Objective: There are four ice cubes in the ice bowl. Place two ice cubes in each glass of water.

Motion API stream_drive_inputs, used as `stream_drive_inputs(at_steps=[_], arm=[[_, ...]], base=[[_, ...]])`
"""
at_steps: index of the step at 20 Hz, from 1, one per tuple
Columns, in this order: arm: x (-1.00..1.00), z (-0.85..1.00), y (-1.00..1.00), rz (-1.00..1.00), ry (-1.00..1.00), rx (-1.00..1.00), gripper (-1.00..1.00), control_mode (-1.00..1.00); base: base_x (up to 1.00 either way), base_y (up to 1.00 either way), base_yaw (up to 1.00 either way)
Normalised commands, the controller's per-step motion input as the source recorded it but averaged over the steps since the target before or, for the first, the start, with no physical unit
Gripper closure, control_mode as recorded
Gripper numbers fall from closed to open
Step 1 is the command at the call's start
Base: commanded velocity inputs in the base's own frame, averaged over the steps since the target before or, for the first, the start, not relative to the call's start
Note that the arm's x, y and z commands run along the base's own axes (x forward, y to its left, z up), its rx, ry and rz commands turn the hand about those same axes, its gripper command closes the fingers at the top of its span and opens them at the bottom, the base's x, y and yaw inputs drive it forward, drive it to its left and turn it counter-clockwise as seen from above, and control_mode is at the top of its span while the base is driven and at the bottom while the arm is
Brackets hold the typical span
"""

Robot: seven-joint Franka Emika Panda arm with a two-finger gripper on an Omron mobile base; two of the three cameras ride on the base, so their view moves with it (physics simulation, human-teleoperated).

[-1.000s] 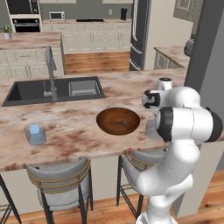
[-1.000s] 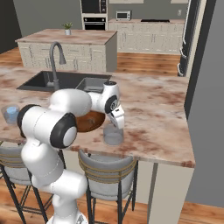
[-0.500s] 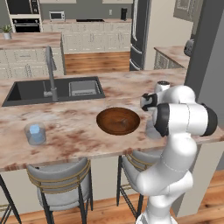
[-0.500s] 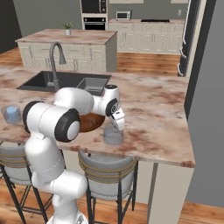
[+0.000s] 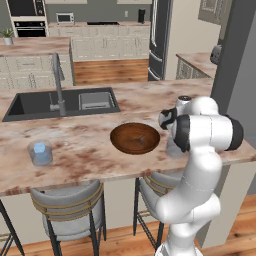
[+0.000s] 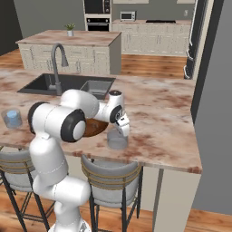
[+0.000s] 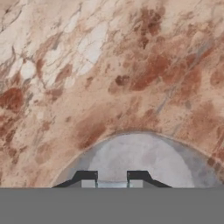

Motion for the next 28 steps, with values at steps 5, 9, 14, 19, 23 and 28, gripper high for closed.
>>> stream_drive_inputs(at_steps=[5, 9, 14, 19, 23, 28], arm=[[0.17, -0.12, 0.0, 0.0, -0.01, 0.0, 1.0, -1.0], [0.01, 0.0, 0.0, 0.0, -0.02, 0.0, -1.0, -1.0], [0.0, -0.01, 0.0, 0.0, -0.03, 0.0, -1.0, -1.0], [0.0, -0.06, 0.0, 0.0, -0.02, 0.0, -1.0, -1.0], [0.0, -0.03, 0.0, 0.0, -0.02, 0.0, 1.0, -1.0], [-0.01, 0.01, 0.0, 0.0, -0.02, 0.0, 1.0, -1.0]], base=[[0.0, 0.0, 0.0], [0.0, 0.0, 0.0], [0.0, 0.0, 0.0], [0.0, 0.0, 0.0], [0.0, 0.0, 0.0], [0.0, 0.0, 0.0]])
